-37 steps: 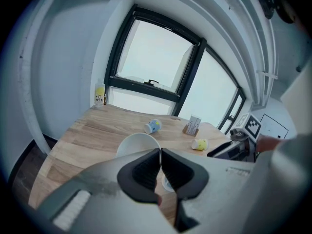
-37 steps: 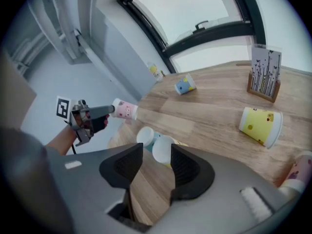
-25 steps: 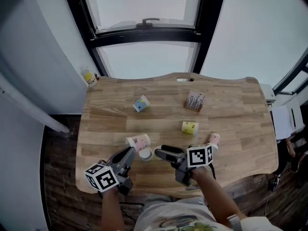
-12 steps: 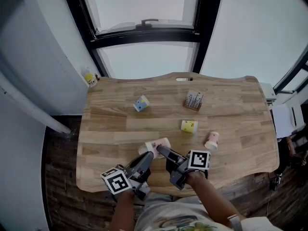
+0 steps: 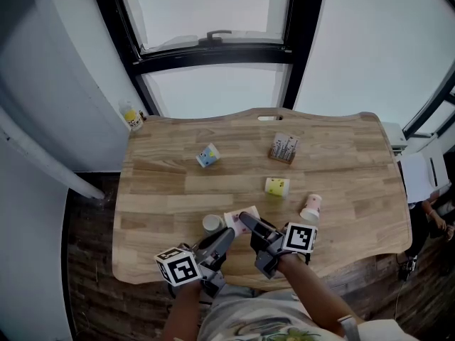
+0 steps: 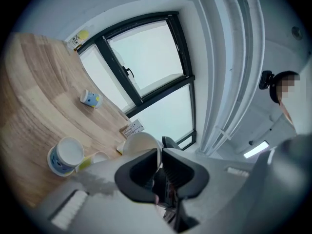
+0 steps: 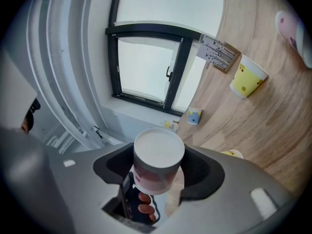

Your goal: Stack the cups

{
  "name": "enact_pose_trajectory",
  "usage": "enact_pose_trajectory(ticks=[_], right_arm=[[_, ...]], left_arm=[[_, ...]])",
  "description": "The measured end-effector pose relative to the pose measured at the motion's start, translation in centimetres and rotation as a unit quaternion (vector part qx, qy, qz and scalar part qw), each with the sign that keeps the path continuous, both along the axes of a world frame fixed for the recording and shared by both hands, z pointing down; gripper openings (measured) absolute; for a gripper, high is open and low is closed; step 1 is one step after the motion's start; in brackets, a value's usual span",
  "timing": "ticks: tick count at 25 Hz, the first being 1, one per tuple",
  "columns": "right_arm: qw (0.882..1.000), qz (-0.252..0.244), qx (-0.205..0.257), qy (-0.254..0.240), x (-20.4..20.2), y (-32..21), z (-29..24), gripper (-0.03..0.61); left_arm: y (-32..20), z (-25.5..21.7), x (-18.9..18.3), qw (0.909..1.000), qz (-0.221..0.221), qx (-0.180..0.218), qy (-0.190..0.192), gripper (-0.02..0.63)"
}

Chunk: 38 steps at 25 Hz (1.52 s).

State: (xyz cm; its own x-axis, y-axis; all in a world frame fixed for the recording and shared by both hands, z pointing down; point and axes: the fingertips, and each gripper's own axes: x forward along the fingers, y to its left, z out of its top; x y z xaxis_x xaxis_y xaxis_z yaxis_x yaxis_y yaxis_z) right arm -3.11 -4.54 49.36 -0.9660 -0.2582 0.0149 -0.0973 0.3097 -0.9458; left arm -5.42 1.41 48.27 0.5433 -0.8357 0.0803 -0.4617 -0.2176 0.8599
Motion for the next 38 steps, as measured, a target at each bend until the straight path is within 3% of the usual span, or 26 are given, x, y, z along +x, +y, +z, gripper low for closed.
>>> enact_pose_trajectory(ticks=[6, 11, 15, 18, 21, 27, 33, 38], right_arm=[[0.997, 0.018, 0.061, 0.048, 1.2, -1.5, -1.0, 0.295], [0.980, 0.022, 0.153, 0.121, 2.5, -2.8, -1.4, 0.295], [0.953, 0.011, 0.232, 0.196, 3.1, -3.1, -1.0, 0.296], [0.925, -0.005, 0.288, 0.248, 3.2, -3.0, -0.4, 0.296], [0.895, -0.021, 0.334, 0.295, 3.3, -2.8, 0.3, 0.296], [0.843, -0.047, 0.393, 0.365, 3.6, -2.8, 2.3, 0.296], [0.811, -0.076, 0.411, 0.409, 3.8, -2.7, 5.4, 0.298], [0.794, -0.102, 0.422, 0.426, 3.4, -2.5, 8.1, 0.299]], left_arm=[[0.0, 0.9, -0.5, 0.9972, -0.009, -0.012, -0.073, 0.052], [-0.2, 0.9, -2.5, 0.9845, -0.034, -0.016, -0.171, 0.052], [-0.3, 1.3, -4.1, 0.9630, -0.041, -0.032, -0.265, 0.052], [-0.3, 2.1, -5.0, 0.9385, -0.039, -0.048, -0.340, 0.052], [-0.3, 2.7, -5.2, 0.9192, -0.029, -0.058, -0.388, 0.052], [-0.1, 3.8, -5.0, 0.8987, -0.013, -0.066, -0.433, 0.052], [0.0, 4.5, -5.5, 0.8931, -0.012, -0.077, -0.443, 0.058], [0.0, 4.9, -5.9, 0.8893, -0.012, -0.081, -0.450, 0.058]])
